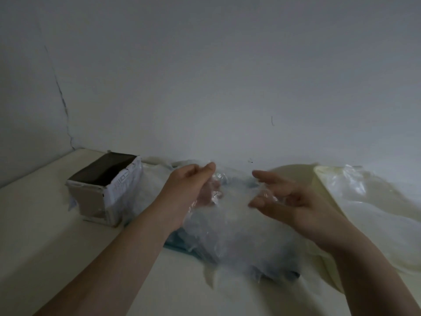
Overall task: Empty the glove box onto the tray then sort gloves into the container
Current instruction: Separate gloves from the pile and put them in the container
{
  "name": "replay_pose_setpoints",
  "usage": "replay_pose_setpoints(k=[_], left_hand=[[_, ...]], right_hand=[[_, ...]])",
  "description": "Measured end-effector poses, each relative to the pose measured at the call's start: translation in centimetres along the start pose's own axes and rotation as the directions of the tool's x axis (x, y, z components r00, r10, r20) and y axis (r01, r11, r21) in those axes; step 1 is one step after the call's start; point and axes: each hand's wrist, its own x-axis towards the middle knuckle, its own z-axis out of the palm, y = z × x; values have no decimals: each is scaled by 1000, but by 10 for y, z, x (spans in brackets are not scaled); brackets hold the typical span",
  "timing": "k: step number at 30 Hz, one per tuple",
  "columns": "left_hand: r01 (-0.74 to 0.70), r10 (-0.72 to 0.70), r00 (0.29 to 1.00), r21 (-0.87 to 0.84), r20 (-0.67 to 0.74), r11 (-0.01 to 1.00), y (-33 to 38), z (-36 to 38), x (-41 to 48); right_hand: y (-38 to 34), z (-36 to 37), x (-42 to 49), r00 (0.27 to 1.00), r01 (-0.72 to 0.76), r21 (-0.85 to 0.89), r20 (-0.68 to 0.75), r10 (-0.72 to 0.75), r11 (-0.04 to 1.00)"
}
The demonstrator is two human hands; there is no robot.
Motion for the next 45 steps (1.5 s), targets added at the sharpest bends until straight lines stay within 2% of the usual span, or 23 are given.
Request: replay_pose_setpoints(k=[3,5,7,9,12,17,20,22,24,26,28,29,31,33,36,39,45], left_hand=[[-46,43,997,41,67,998,3,7,-8],[-25,28,987,-23,158,999,5,7,-11],[-21,26,971,-23,237,1000,6,5,-13],[-59,40,976,85,214,995,7,0,-14],[-110,87,987,174,139,979,6,-9,-9],[-14,2,984,62,178,998,1,-19,2],[127,-121,929,5,349,992,-6,-18,-1],[203,-186,901,-4,391,979,-8,-15,-5],[193,-185,911,15,368,981,-7,-15,-7],[173,-156,924,-19,350,985,-4,-17,-5],[158,-138,958,-59,253,986,2,-18,-3],[128,-120,979,-37,165,991,5,-17,-3],[75,-72,996,-47,61,996,12,-13,-8],[60,-49,996,-157,71,986,17,-4,-17],[38,-20,995,-191,97,981,27,22,-33],[-1,22,989,-142,144,990,37,44,-42],[-20,13,942,19,334,1000,65,84,-63]], right_hand=[[-3,6,2,999,35,-10,-12,-36,999],[0,11,3,995,85,1,-60,-85,996],[3,14,3,990,109,116,-97,-98,987],[6,15,4,987,85,262,-151,-46,961],[14,20,8,974,26,371,-219,60,928],[26,19,12,945,-11,461,-285,160,887],[24,19,11,953,13,438,-276,121,899],[23,20,10,963,22,425,-251,95,905],[25,21,11,951,10,363,-291,103,932],[26,21,14,902,9,132,-429,49,991],[18,18,14,826,-3,-104,-561,-56,995],[12,14,11,802,11,-127,-591,-85,992],[-2,10,5,803,63,11,-594,-44,998],[-16,4,-1,817,71,170,-575,41,983],[-26,-21,-12,811,38,85,-585,19,996],[-28,-64,-24,839,-11,60,-542,42,998],[4,-163,-51,829,-243,-123,-541,140,962]])
